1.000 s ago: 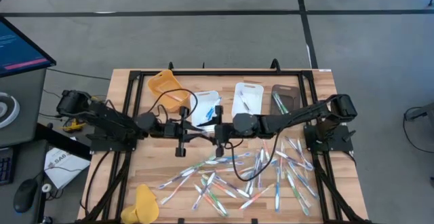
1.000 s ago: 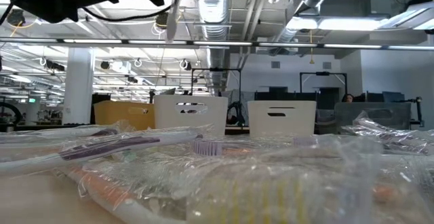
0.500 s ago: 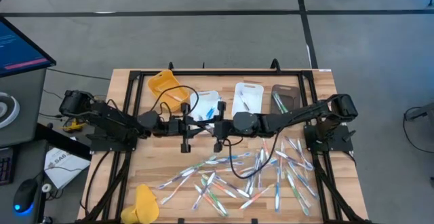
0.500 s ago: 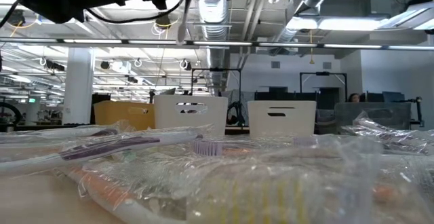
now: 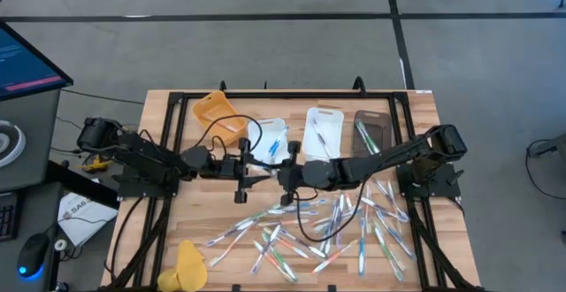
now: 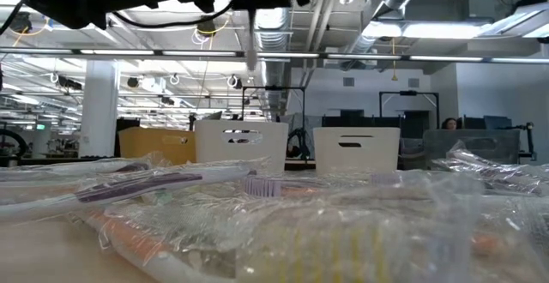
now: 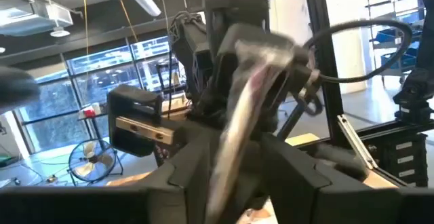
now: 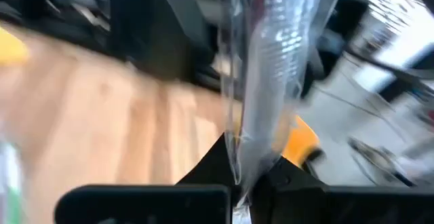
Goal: Pick & Place Toothbrushes
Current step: Put the purple toothbrush into the right white bin
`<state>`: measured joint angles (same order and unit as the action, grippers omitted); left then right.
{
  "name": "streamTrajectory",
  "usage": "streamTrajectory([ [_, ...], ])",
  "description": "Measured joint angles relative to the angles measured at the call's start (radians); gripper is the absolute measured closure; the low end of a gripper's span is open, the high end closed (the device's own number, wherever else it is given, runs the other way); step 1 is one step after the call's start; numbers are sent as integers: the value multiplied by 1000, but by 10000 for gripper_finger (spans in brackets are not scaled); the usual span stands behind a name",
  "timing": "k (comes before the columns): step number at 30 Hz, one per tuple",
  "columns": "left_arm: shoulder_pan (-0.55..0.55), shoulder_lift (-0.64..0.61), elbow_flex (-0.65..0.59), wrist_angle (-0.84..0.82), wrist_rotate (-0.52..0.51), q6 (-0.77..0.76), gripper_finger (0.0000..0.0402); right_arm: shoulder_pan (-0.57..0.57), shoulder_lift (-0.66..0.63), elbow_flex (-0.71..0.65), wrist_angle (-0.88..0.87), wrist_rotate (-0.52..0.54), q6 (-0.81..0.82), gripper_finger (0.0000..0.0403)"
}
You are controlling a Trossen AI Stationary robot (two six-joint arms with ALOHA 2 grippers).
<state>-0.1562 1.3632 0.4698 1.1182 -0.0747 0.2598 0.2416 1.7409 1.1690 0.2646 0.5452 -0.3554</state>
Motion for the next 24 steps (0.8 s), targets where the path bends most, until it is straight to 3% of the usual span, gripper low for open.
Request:
streamTrajectory([
  [9,0,-81,-48,-30,-24,102,263,38,-32,-2,-251,270,160,397],
  [17,0,-230,-204,-38,-129,111,265,97,-124,-2,-552,546,408,398],
  [24,1,-321,-324,-43,-143,110,266,93,-359,1,-790,519,638,397],
])
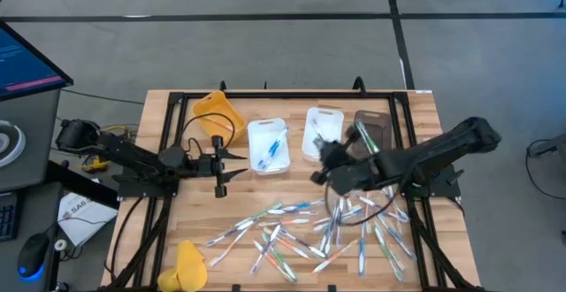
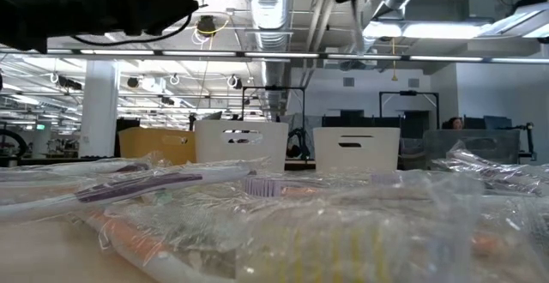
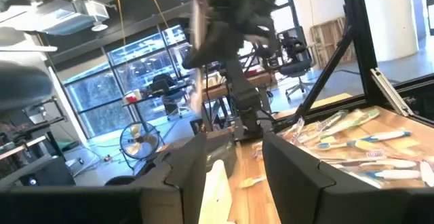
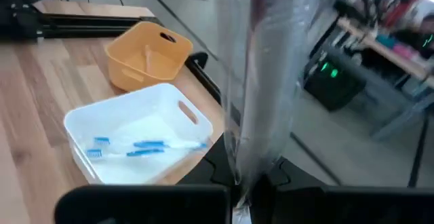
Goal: Pick & Place Toothbrushes
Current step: Put the purple toothbrush into the right white bin
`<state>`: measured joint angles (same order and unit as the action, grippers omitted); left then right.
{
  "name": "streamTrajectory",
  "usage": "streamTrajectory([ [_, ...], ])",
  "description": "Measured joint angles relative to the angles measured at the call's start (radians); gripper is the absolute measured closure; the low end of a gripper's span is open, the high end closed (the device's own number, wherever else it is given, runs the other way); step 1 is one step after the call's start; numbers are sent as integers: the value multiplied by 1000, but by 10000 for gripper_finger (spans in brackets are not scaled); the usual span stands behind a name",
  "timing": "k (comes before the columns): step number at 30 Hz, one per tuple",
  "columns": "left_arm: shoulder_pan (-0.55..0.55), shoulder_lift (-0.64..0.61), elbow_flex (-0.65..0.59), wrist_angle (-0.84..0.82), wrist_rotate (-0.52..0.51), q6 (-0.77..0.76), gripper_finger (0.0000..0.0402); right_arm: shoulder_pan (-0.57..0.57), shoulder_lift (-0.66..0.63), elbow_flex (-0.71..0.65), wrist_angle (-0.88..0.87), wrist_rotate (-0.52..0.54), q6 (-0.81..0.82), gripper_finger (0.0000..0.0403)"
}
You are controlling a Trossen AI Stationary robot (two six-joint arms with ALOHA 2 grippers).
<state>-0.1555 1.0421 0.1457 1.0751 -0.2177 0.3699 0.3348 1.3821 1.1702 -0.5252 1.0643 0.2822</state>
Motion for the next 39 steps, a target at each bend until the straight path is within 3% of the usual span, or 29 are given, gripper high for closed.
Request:
streamTrajectory([
  [7,11,-21,-72,-1,0,0,266,-94,-220,0,-263,-44,214,398],
  [14,36,-21,-104,2,0,0,266,-348,-299,131,-317,-341,158,398],
  [20,39,-21,-110,3,4,-7,266,-533,-174,318,-518,-563,158,398],
  [27,39,-20,-110,1,4,-8,266,-668,46,533,-863,-606,269,398],
  [35,39,-20,-110,-61,3,-8,266,-730,239,557,-889,-838,260,396],
  [39,39,-20,-110,-95,-1,-8,266,-779,296,557,-884,-880,235,397],
])
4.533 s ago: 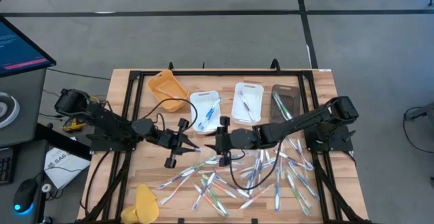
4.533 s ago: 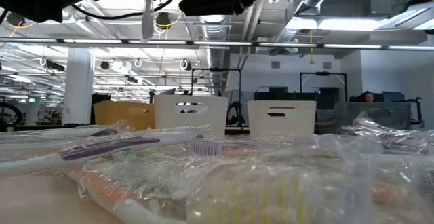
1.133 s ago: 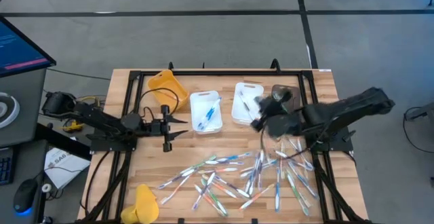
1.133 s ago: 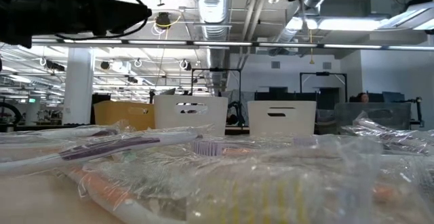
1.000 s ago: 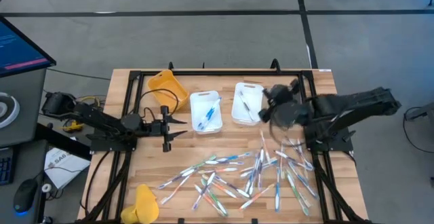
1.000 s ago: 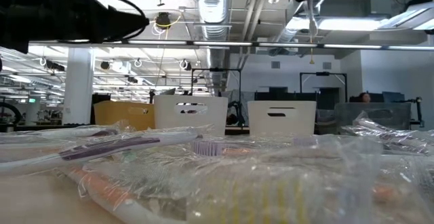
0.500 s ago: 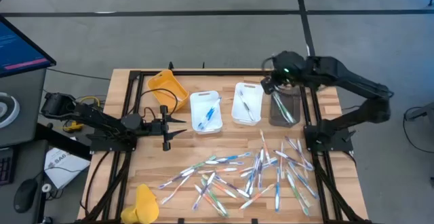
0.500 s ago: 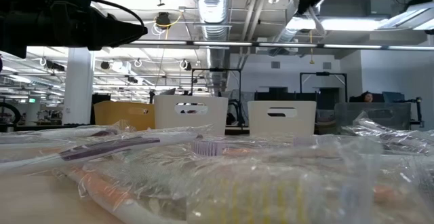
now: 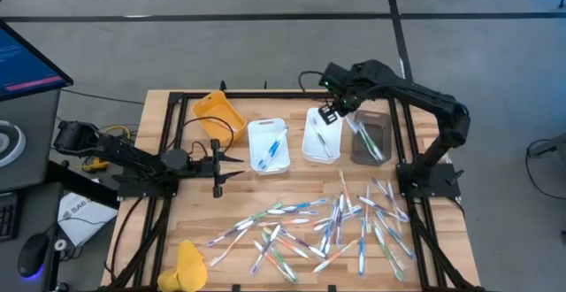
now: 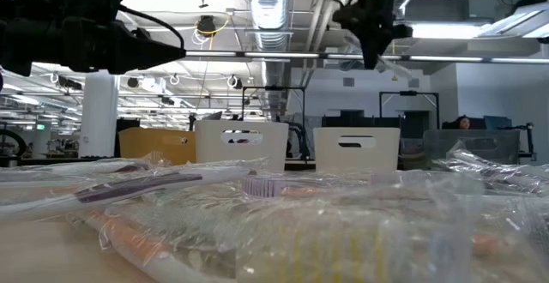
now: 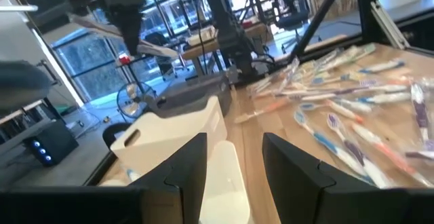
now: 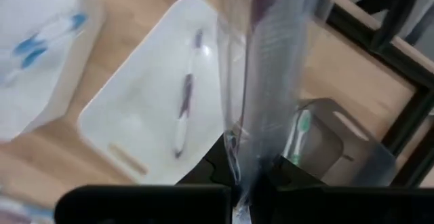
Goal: Pick & Place Toothbrushes
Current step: Put the purple toothbrush into the right white bin
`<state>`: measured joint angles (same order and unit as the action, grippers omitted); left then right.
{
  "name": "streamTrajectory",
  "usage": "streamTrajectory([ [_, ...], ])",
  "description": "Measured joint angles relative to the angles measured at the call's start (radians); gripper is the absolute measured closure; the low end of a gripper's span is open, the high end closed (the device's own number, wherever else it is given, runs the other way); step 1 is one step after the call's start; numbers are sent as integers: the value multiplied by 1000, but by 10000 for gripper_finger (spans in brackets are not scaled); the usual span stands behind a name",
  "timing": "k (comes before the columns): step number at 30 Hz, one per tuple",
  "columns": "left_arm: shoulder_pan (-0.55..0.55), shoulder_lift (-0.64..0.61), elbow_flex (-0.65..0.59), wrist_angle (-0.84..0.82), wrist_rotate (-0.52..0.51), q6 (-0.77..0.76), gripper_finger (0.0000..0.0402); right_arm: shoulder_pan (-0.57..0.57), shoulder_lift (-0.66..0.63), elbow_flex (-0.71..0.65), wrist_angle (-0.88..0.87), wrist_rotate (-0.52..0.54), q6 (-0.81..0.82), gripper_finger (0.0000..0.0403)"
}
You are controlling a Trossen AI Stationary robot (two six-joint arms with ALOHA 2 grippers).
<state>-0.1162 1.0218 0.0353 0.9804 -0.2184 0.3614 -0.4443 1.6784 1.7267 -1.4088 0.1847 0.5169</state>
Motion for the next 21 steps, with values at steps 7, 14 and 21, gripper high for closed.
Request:
streamTrajectory([
  [7,0,0,0,-24,0,0,266,-16,45,0,22,-64,-57,395],
  [14,0,0,0,-47,0,-3,266,1,43,0,69,-46,-147,397],
  [21,0,0,0,-99,1,-54,266,3,-20,-119,89,-44,-161,397],
])
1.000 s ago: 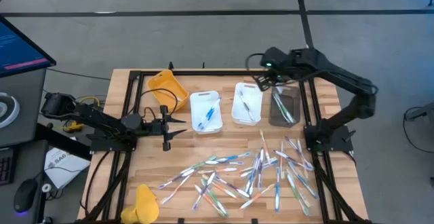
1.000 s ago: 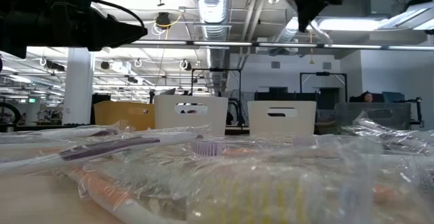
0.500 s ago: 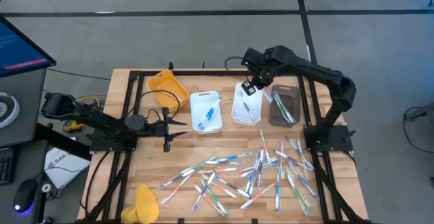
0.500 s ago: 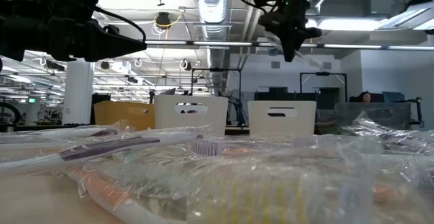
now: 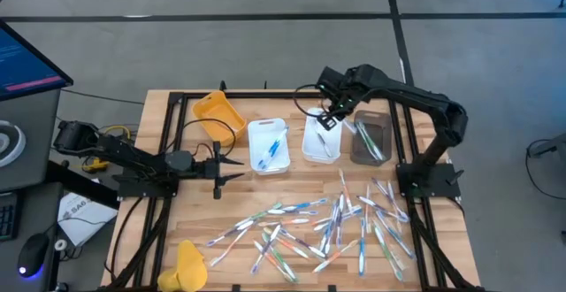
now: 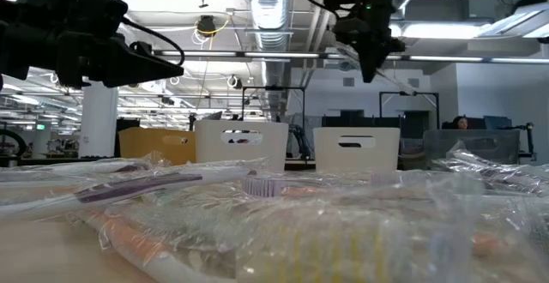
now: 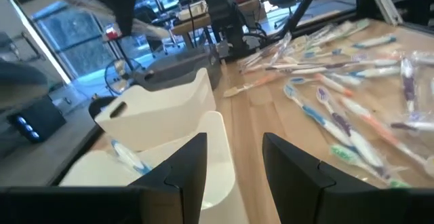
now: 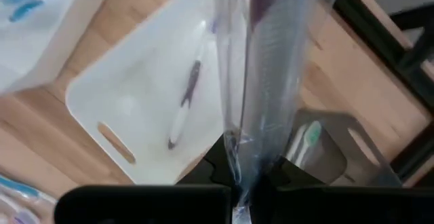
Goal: Pick & Place Toothbrushes
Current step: Put the purple toothbrush into the right white bin
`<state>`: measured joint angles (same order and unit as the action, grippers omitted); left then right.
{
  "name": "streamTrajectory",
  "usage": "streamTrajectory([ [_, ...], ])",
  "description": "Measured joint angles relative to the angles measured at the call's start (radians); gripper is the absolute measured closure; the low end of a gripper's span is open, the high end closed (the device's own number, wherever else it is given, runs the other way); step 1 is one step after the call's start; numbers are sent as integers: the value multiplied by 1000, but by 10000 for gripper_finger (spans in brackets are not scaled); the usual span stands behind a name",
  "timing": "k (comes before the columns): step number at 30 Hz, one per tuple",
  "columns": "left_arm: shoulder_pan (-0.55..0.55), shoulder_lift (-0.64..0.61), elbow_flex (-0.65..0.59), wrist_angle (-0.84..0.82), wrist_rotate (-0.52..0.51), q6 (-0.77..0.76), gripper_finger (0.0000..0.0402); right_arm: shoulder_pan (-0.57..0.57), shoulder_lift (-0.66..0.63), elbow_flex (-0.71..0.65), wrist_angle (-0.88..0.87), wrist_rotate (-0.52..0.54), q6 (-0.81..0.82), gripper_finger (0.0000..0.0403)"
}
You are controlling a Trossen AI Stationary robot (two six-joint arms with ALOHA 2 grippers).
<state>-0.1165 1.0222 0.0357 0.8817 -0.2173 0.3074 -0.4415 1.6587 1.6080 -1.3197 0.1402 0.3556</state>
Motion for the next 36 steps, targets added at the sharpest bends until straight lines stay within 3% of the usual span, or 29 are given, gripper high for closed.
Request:
streamTrajectory([
  [9,0,0,0,-15,3,-57,266,-20,-310,-403,338,-55,69,396],
  [14,0,0,0,-12,3,-58,266,-46,-375,-467,511,-142,65,396],
  [21,0,0,1,18,3,-58,266,-43,-290,-425,586,-150,43,396],
  [27,0,0,1,34,2,-53,266,-25,-155,-425,566,-224,137,396],
  [36,0,0,1,33,-1,-10,266,-5,-30,-385,570,-248,234,396],
])
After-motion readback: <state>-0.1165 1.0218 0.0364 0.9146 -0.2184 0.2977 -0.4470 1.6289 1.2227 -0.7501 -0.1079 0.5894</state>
